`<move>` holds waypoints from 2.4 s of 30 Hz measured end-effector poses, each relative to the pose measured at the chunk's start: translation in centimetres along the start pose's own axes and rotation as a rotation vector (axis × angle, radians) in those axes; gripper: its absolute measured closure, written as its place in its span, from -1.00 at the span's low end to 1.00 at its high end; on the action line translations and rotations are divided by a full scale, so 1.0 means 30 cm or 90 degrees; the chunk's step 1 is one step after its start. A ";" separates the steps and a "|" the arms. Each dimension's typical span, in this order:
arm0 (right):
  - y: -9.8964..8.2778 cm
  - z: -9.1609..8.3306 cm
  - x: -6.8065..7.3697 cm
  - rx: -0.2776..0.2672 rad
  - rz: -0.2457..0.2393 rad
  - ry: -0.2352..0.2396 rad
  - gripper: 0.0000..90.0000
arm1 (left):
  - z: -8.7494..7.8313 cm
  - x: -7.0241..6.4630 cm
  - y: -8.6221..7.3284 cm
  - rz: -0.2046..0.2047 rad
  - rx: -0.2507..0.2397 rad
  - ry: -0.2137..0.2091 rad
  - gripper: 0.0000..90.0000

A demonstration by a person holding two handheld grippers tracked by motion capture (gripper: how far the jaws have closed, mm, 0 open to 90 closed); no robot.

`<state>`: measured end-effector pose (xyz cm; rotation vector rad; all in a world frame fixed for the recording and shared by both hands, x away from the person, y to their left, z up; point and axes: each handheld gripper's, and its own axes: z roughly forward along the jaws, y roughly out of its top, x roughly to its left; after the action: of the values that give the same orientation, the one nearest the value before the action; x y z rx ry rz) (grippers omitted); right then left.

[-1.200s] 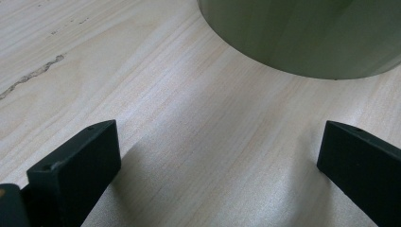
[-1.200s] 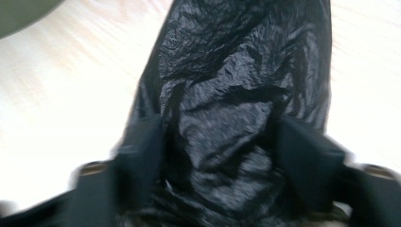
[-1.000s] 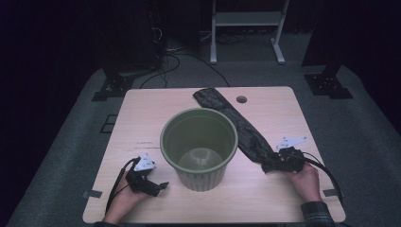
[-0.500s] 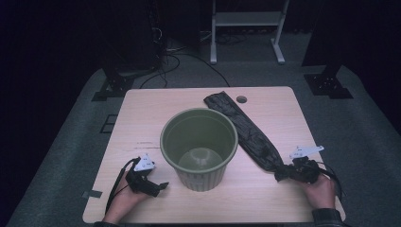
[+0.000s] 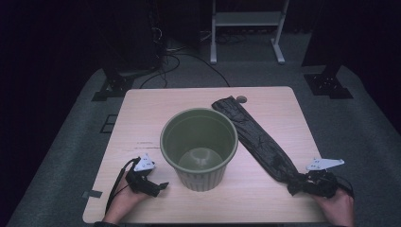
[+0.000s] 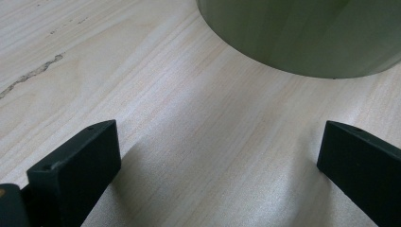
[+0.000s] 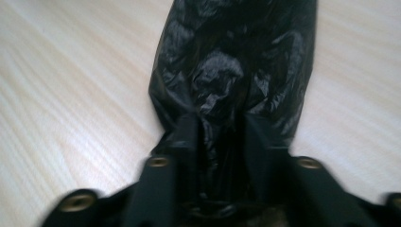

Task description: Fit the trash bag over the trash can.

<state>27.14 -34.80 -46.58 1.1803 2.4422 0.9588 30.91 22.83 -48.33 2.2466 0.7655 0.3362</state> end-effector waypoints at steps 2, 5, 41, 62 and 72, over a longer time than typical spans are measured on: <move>0.005 -0.003 0.000 -0.007 0.003 -0.008 0.17 | 0.000 0.000 0.000 0.000 0.000 0.000 -1.00; 0.041 -0.001 0.001 -0.024 0.007 -0.025 -0.30 | 0.000 0.000 0.000 0.000 0.000 0.000 -1.00; 0.398 0.351 -0.043 -0.011 -0.012 -0.024 -0.97 | 0.000 0.000 0.000 0.000 0.000 0.000 -1.00; 0.349 0.343 -0.063 -0.033 -0.005 -0.021 0.65 | 0.000 0.000 0.000 0.000 0.000 0.000 -1.00; 0.327 0.311 -0.056 -0.012 -0.019 -0.010 0.98 | 0.000 0.000 0.000 0.000 0.000 0.000 -1.00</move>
<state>38.65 -27.49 -47.13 1.1386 2.4269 0.9580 30.90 22.84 -48.33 2.2467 0.7653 0.3360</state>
